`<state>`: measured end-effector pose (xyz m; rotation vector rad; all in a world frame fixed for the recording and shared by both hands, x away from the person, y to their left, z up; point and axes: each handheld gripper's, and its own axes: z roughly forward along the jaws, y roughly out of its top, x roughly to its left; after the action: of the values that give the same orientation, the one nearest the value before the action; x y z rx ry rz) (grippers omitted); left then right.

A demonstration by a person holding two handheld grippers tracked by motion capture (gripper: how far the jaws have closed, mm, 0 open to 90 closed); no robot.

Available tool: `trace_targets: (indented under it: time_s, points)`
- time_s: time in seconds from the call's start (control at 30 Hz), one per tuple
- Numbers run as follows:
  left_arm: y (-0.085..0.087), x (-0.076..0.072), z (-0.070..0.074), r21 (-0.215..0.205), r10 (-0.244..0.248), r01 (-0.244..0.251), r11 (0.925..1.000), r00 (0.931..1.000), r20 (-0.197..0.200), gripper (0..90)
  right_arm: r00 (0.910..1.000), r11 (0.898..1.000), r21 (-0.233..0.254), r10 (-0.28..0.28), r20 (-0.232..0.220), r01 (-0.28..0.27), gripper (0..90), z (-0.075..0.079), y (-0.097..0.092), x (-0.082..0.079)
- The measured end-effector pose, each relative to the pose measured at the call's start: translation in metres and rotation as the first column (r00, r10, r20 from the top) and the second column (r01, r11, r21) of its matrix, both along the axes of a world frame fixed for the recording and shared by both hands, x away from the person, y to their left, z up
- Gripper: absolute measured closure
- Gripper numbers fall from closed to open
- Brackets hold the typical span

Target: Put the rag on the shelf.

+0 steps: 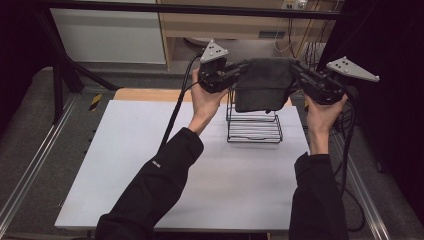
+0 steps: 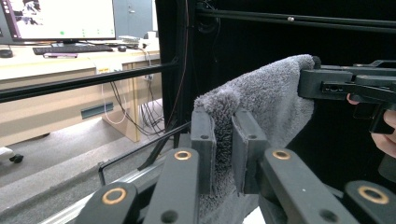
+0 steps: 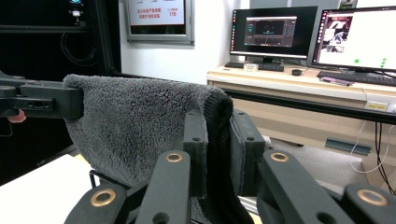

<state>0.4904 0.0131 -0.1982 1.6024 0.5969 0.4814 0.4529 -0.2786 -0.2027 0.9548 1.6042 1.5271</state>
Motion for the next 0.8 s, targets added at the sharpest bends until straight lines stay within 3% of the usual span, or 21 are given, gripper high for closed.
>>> trace_targets:
  time_s: [0.37, 0.63, 0.8]
  points:
    - [0.001, -0.014, -0.007, 0.021, -0.029, 0.029, 0.9994, 0.9994, -0.019, 80.0, 0.9997, 1.000, -0.019, 0.024, -0.002, -0.024, 78.8, -0.007, -0.003, -0.010]
    - [-0.003, -0.017, -0.013, 0.061, -0.032, 0.033, 0.9976, 0.9993, -0.021, 79.8, 0.9993, 0.999, -0.037, 0.033, -0.020, -0.034, 78.5, -0.014, -0.006, -0.013]
    - [-0.002, -0.018, -0.020, 0.068, -0.056, 0.059, 0.9960, 0.9971, -0.053, 79.3, 0.9982, 0.998, -0.048, 0.046, -0.038, -0.048, 78.0, -0.020, -0.009, -0.015]
